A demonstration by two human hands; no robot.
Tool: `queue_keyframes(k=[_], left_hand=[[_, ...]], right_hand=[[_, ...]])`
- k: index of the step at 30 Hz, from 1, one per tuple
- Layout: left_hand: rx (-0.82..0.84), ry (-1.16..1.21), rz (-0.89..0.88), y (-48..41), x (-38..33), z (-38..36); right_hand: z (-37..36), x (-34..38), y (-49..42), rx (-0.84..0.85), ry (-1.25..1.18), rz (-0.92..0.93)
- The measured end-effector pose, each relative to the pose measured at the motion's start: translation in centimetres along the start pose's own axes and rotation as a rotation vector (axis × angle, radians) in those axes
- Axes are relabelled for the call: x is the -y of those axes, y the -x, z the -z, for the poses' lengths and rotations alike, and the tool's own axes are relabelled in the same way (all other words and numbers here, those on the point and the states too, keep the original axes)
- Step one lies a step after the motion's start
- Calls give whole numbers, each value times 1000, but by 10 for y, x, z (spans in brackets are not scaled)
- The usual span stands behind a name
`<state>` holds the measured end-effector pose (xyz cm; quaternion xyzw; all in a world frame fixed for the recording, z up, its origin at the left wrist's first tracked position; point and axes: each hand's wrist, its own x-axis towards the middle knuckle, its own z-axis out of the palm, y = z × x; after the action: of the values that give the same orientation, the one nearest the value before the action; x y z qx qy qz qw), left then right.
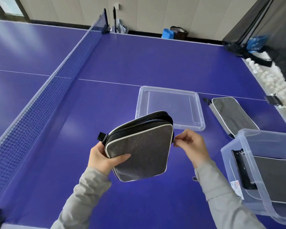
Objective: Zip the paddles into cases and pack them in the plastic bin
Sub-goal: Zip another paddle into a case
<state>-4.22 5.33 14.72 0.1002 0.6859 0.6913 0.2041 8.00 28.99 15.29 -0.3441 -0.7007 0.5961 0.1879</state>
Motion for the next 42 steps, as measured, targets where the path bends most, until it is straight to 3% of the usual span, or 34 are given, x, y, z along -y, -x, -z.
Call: queue_keyframes(k=[8, 21, 26, 42], left_hand=[[-4, 19, 42, -4, 8, 10], [-3, -207, 107, 4, -7, 3], [33, -302, 35, 0, -16, -4], [180, -666, -209, -12, -29, -30]], right_hand=[[8, 36, 15, 122, 52, 118], [4, 60, 26, 43, 139, 352], [-2, 75, 28, 50, 263, 470], [-42, 85, 44, 169, 282, 543]])
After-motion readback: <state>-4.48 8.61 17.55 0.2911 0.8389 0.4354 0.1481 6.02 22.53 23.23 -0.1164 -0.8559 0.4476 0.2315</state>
